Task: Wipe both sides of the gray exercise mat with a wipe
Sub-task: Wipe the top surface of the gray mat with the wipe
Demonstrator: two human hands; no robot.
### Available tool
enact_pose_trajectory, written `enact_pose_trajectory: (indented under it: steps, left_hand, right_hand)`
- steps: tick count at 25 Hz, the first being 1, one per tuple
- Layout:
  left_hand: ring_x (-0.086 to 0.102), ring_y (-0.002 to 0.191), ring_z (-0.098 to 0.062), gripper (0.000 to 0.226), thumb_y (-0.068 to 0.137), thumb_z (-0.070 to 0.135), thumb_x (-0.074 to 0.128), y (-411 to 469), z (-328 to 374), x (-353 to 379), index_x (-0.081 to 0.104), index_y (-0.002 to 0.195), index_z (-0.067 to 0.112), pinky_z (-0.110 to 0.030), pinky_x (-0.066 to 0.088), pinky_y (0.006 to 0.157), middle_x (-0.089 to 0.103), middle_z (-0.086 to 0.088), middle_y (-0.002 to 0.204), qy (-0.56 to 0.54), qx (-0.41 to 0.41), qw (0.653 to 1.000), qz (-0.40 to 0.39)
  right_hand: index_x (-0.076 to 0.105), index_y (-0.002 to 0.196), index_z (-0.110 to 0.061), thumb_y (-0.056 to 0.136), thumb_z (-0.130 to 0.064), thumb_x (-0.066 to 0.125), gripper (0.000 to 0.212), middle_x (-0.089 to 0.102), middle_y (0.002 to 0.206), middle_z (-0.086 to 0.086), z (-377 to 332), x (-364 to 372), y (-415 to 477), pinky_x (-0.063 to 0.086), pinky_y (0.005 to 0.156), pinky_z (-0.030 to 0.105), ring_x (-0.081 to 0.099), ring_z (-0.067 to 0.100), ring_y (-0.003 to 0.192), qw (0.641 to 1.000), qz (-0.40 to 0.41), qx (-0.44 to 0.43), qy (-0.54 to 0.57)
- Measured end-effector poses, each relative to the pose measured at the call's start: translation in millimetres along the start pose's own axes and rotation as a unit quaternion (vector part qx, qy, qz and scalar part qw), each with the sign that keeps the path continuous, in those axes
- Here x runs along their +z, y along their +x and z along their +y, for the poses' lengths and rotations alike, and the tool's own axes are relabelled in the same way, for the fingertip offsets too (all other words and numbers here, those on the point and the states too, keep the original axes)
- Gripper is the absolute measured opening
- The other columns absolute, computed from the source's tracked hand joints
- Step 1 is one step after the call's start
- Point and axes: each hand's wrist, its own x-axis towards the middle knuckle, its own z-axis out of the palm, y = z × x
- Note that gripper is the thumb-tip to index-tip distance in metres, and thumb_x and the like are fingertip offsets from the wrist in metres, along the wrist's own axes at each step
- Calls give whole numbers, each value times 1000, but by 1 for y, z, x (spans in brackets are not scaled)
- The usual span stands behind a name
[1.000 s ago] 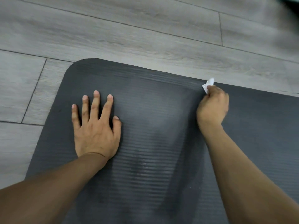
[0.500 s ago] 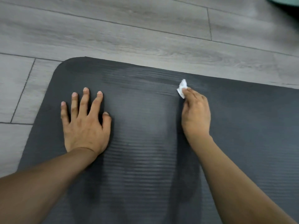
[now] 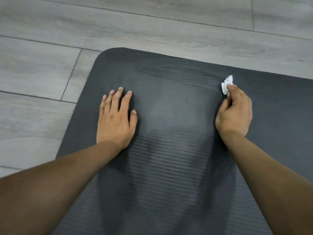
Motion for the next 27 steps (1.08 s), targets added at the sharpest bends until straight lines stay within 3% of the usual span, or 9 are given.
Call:
enact_pose_trajectory:
  steps: [5,13,17,20,23,25,27]
  left_hand:
    - [8,158,-23,63,102,38,27,-109,-6,-6,19,162,22,-51,15,126,12,-2,171,46,9,998,-40]
    - [10,158,-22,64,101,38,29,-103,-6,-6,19,162,23,-51,18,125,13,-1,170,64,6,997,-44]
    - [12,157,-24,64,100,38,31,-101,-7,-8,23,162,22,-52,20,124,15,-2,170,62,5,997,-51]
    - [14,157,-26,66,98,38,33,-98,-7,-9,25,161,21,-53,20,124,17,-3,170,65,7,997,-51]
    - [16,156,-28,66,97,38,34,-97,-6,-11,27,161,20,-53,20,124,17,-4,169,47,10,998,-50]
    - [17,156,-27,67,97,38,34,-99,-9,-7,27,161,20,-53,18,124,18,-4,169,51,12,998,-44]
    - [18,156,-28,68,95,38,36,-101,-10,-3,27,160,21,-52,18,125,21,-4,169,30,8,999,-28]
  right_hand:
    - [56,133,-24,92,-11,41,45,54,138,-5,1,-3,1,38,108,33,46,19,126,1000,-5,-14,1]
    - [53,137,-18,94,-8,41,46,52,141,-1,6,-3,3,38,107,35,42,24,125,999,-26,-42,-14]
    - [61,126,-7,92,-6,44,38,61,126,13,7,-19,25,41,97,43,46,37,108,979,-94,-147,-108]
    - [66,116,-4,92,-2,45,32,63,115,17,-1,-26,44,39,82,38,45,39,99,983,-97,-86,-132]
    - [68,99,-2,85,1,39,32,63,102,21,-38,6,41,31,73,33,48,37,91,986,-60,-11,-155]
    - [67,88,-6,76,1,40,30,65,94,19,-92,50,26,29,73,33,52,36,82,986,-78,-87,-117]
    - [71,92,-10,76,-1,43,33,68,96,12,-163,93,4,31,74,30,54,35,84,974,-126,-182,-53]
